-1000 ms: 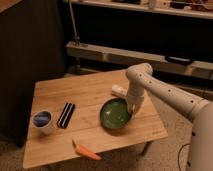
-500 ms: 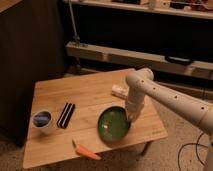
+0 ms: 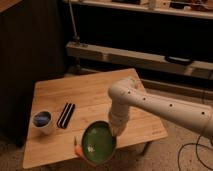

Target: Drag the ceramic bowl in a circle

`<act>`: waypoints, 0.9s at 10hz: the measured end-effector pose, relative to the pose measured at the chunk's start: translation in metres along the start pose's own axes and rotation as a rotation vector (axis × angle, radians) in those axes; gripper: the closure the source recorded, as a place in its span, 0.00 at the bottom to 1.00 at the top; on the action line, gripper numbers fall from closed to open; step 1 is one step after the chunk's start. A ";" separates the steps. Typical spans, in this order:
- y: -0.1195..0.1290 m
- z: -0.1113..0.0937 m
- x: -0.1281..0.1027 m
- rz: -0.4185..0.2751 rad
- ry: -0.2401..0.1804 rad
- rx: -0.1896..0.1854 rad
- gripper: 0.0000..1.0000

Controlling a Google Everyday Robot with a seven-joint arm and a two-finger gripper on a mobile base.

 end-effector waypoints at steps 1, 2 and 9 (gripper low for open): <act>-0.008 0.002 0.002 0.001 -0.001 -0.001 0.97; -0.014 0.005 0.006 0.012 -0.005 -0.001 0.97; 0.023 0.021 0.134 0.263 -0.058 0.017 0.97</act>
